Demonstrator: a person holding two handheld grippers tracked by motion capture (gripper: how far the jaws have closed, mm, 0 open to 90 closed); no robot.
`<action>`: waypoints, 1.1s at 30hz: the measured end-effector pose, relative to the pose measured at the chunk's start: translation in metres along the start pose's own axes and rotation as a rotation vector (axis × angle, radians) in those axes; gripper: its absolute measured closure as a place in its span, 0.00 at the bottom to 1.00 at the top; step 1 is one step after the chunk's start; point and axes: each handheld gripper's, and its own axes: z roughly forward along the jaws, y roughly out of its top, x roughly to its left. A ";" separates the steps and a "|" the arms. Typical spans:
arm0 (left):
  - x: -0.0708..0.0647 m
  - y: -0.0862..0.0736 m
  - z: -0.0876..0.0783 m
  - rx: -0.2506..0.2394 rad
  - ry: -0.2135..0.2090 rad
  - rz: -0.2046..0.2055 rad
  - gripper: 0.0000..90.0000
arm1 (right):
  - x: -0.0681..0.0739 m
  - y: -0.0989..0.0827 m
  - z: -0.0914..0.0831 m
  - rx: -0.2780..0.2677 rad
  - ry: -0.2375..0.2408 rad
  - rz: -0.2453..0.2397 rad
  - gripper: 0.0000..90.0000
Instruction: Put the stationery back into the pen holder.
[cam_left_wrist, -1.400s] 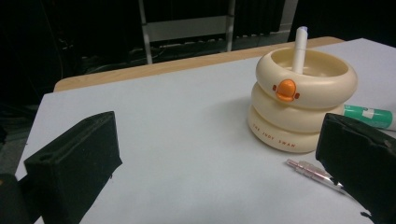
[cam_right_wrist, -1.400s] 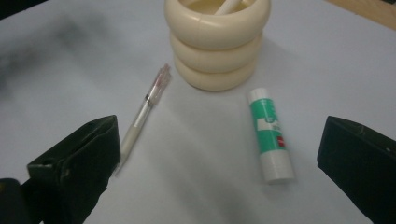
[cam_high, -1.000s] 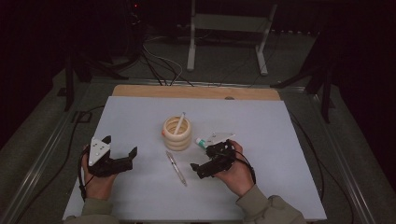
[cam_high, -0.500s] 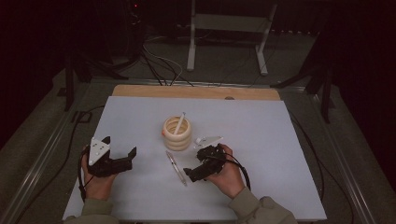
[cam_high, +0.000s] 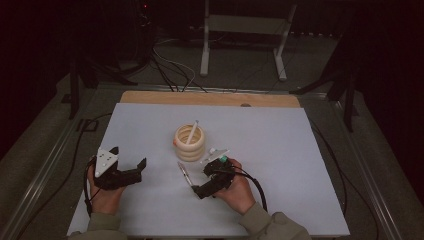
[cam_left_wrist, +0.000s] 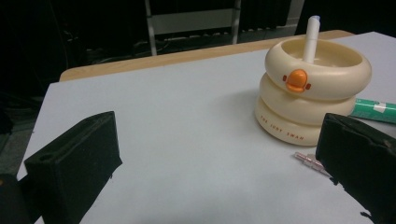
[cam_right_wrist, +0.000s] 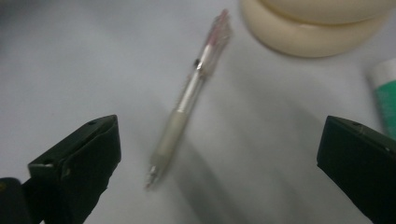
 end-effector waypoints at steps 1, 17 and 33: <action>0.000 0.000 0.000 0.001 -0.001 0.001 0.00 | 0.002 0.000 0.001 0.004 0.005 -0.009 0.05; 0.000 -0.001 0.002 0.014 -0.003 -0.003 0.00 | 0.027 -0.001 0.026 0.099 -0.002 -0.090 0.77; 0.000 -0.002 0.002 0.023 0.001 -0.005 0.00 | 0.038 -0.004 0.023 0.120 -0.022 -0.162 0.90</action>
